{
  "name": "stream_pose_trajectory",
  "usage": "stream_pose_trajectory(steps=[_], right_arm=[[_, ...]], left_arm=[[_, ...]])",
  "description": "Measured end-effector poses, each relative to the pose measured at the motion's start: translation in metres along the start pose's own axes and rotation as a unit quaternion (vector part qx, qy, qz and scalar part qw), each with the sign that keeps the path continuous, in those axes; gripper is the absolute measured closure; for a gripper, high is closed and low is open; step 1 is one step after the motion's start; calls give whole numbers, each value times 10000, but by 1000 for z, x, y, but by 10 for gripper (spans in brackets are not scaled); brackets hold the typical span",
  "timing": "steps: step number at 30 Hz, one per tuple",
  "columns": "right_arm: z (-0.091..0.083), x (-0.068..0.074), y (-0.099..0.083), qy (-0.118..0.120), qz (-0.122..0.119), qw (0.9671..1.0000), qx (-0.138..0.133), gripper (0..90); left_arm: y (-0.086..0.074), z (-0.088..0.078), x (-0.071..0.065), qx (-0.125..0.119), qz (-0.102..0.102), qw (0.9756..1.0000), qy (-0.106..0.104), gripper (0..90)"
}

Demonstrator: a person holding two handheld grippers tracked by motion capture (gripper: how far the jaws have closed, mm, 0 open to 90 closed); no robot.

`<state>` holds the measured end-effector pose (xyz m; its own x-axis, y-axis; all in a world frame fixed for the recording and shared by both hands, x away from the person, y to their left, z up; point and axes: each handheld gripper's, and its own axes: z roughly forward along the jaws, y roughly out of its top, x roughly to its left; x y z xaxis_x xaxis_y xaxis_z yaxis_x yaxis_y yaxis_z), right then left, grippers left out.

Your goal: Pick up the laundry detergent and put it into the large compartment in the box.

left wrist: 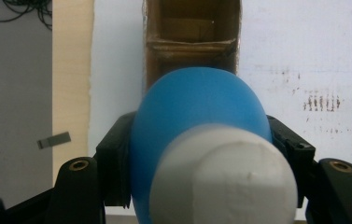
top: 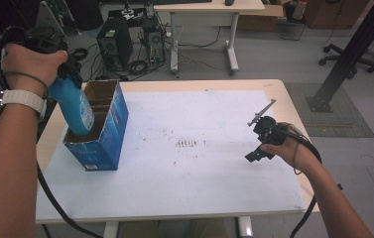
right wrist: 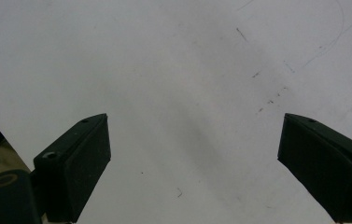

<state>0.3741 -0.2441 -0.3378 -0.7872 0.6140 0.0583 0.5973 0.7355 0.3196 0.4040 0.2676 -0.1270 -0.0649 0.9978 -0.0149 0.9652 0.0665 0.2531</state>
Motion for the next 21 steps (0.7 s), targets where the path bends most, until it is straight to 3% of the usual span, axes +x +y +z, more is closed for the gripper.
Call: stream_pose_trajectory(steps=[21], right_arm=[[3, 0, -1, -15, 62, 10000, 34, 95]], left_arm=[[-4, 50, 4, 88, 176, 9998, -27, 375]])
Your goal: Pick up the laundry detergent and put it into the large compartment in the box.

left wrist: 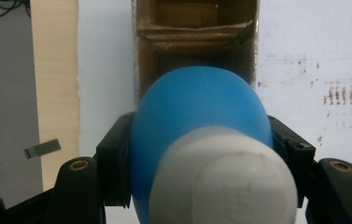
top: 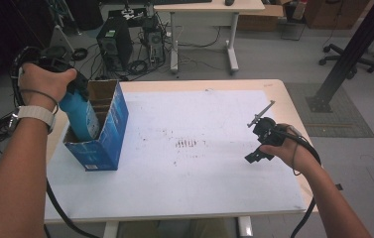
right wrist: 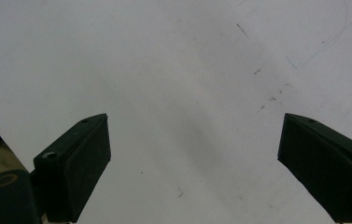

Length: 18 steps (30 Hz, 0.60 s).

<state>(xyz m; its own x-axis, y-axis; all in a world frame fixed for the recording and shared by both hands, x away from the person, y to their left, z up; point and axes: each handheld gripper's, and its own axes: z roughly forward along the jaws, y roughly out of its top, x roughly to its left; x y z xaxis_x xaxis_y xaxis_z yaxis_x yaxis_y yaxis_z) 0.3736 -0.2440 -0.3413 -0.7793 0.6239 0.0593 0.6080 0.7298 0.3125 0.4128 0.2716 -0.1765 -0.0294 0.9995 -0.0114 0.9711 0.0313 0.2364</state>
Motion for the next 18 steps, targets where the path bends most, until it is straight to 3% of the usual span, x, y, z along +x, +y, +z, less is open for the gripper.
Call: stream_pose_trajectory(steps=[8, 18], right_arm=[[0, 0, -1, 0, 19, 10000, -6, 96], [1, 1, -2, -2, 17, 10000, 13, 95]], left_arm=[[-2, 15, -1, 68, 95, 9999, 101, 375], [-4, 36, -5, 194, 165, 9997, 58, 375]])
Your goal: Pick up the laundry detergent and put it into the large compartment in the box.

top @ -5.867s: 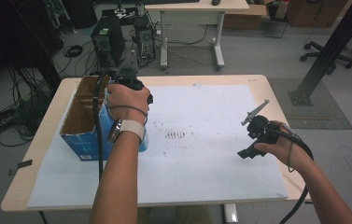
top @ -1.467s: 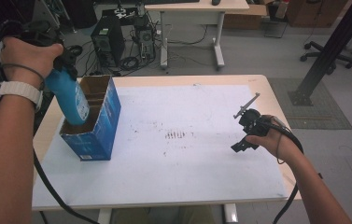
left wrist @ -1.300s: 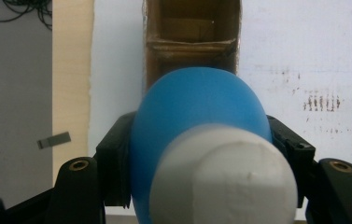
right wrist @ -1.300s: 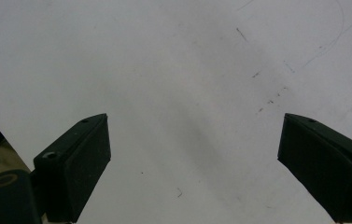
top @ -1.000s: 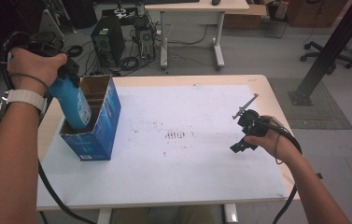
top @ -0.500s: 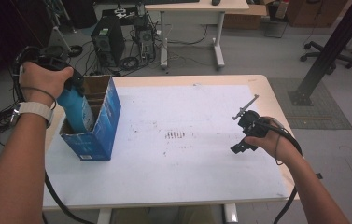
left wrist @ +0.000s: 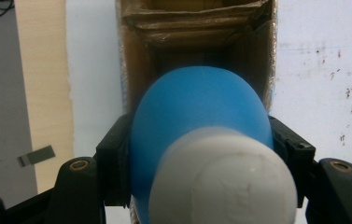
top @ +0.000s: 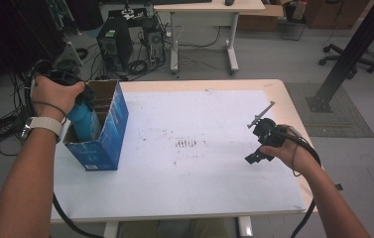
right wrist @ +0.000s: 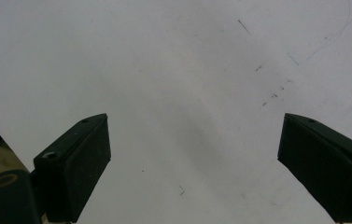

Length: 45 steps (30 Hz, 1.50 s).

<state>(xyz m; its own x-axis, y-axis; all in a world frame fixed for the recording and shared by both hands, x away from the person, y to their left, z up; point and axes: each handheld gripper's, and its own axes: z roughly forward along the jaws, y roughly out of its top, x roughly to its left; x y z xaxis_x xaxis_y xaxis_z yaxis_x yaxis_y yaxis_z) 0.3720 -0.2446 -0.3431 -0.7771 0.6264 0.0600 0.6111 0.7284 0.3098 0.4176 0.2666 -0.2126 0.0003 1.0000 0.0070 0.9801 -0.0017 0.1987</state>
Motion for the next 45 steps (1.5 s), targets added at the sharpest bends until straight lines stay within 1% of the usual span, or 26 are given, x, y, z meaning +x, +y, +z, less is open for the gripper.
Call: stream_pose_trajectory(steps=[4, 7, 15, 19, 24, 26, 28, 30, 37, 40, 45], right_arm=[[1, -1, -1, -3, 15, 10000, 17, 95], [1, 0, -1, 3, 29, 10000, 24, 95], [4, 0, 0, 29, 5, 10000, 39, 96], [5, 0, -1, 36, 18, 10000, 45, 95], [7, -1, -2, 32, 35, 10000, 63, 95], [7, -1, -1, 40, 38, 10000, 69, 95], [8, 0, -1, 51, 25, 10000, 76, 95], [9, 0, 0, 56, 23, 10000, 76, 95], [9, 0, 0, 61, 1, 10000, 76, 95], [10, 0, -1, 62, 34, 9999, 101, 95], [9, 0, -1, 57, 30, 9999, 98, 95]], left_arm=[[0, 7, -1, 52, 16, 10000, -24, 375], [-1, 12, -3, 44, 22, 10000, -27, 375], [-3, 27, -4, 110, 30, 9999, -38, 375], [-4, 35, -3, 129, -44, 9999, -32, 375], [-4, 42, -2, 161, -39, 9999, -22, 375], [-5, 46, -2, 188, -65, 9998, -25, 375], [-6, 48, -2, 179, -80, 9998, -5, 375], [-6, 51, -3, 196, -39, 9998, 23, 375], [-7, 60, -2, 227, -14, 9997, 21, 375], [-8, 64, -2, 250, -10, 9997, 14, 375], [-7, 66, -1, 251, -5, 9997, 1, 375]])
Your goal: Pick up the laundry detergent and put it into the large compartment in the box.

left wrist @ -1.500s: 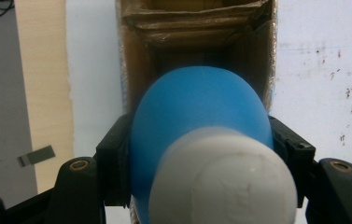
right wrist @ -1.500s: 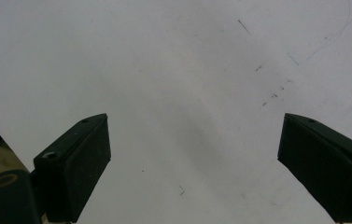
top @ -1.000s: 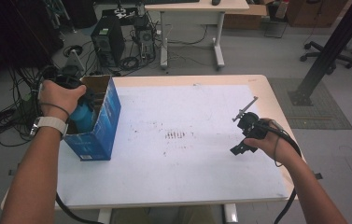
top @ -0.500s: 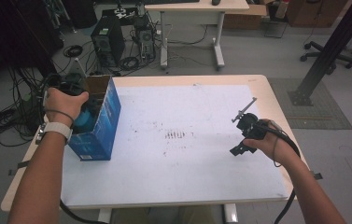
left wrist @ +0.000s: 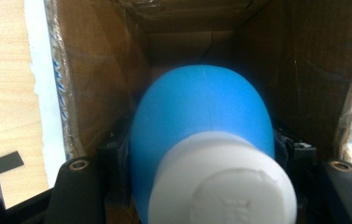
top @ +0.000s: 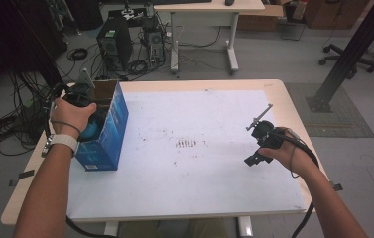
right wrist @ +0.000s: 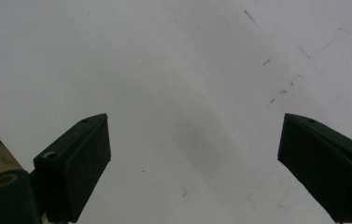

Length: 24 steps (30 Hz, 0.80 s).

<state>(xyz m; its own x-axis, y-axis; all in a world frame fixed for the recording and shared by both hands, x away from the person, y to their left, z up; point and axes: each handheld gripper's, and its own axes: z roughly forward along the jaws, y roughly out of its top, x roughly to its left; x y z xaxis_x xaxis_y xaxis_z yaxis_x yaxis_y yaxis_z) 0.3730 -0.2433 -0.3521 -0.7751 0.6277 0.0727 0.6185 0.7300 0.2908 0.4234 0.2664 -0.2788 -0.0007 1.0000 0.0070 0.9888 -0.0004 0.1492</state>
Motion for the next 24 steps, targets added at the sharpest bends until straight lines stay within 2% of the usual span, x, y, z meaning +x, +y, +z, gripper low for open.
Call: stream_pose_trajectory(steps=[24], right_arm=[[4, 1, -1, 23, 11, 10000, 43, 95]], left_arm=[[2, 3, 6, 59, 0, 9999, -91, 367]])
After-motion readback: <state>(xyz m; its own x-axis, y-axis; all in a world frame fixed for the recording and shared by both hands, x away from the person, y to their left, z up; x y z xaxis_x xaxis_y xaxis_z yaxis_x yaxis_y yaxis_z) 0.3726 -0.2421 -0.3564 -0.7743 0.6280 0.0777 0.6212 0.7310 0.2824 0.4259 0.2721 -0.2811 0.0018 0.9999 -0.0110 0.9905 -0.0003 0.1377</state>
